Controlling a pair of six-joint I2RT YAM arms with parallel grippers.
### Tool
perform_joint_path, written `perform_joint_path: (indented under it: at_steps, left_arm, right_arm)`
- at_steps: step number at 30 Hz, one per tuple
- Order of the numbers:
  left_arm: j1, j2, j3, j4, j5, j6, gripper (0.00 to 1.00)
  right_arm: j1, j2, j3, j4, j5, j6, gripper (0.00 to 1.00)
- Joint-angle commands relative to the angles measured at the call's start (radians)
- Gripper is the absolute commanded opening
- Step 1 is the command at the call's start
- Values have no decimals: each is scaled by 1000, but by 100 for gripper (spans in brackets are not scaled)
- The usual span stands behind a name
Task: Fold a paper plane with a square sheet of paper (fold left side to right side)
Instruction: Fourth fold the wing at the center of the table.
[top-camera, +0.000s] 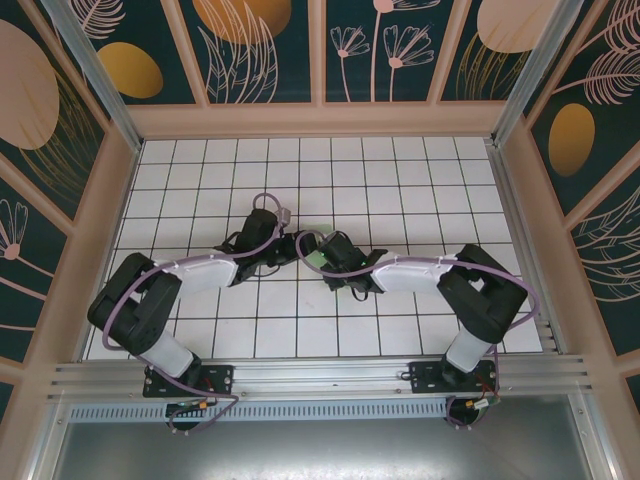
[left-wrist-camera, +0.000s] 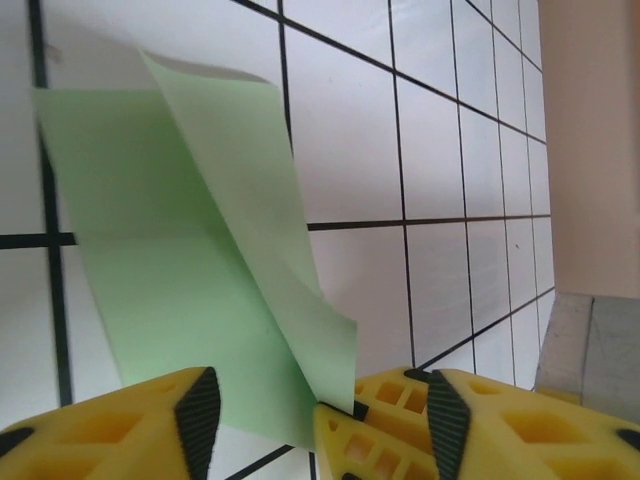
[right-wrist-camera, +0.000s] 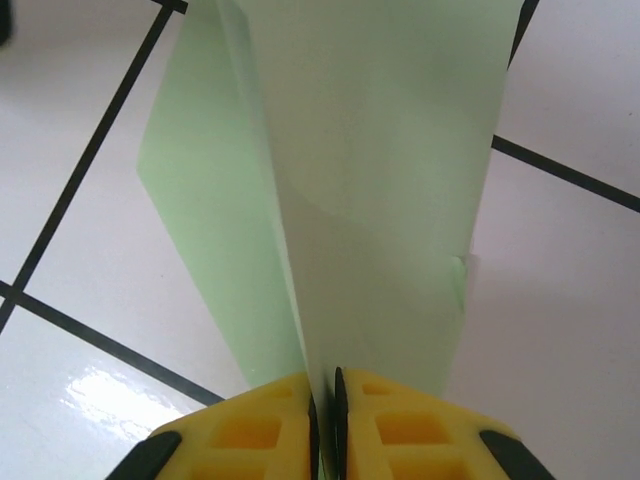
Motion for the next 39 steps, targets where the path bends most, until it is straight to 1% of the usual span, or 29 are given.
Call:
perform_joint_path:
  at_steps: [1, 5, 9, 11, 16, 18, 20, 24, 33, 39]
  left_arm:
    - [24, -80, -28, -20, -11, 15, 63]
    - [53, -150, -60, -48, -37, 22, 67]
    - [62, -168, -79, -52, -41, 23, 67]
    - [63, -152, -85, -38, -32, 21, 64]
    - [62, -70, -90, 39, 44, 14, 47]
    - [59, -39, -90, 79, 74, 7, 44]
    - [52, -10, -83, 108, 92, 2, 43]
    - [28, 48, -44, 117, 108, 8, 44]
    - [4, 171, 25, 118, 114, 10, 45]
    - [2, 210, 54, 101, 112, 15, 45]
  right_arm:
    - [6, 26, 5, -8, -37, 3, 14]
    - [2, 23, 4, 6, -76, 10, 13]
    - [-16, 4, -5, 25, -135, 19, 12]
    - [-29, -10, -11, 35, -161, 23, 12]
    - [-73, -36, -28, 57, -270, 29, 11]
    - [-89, -38, -34, 62, -311, 32, 11]
    - [-105, -38, -42, 77, -352, 38, 10]
    - [-129, -33, -56, 101, -420, 50, 10]
    - [-165, -21, -83, 127, -490, 65, 9]
    - [-184, -21, -103, 147, -524, 74, 9]
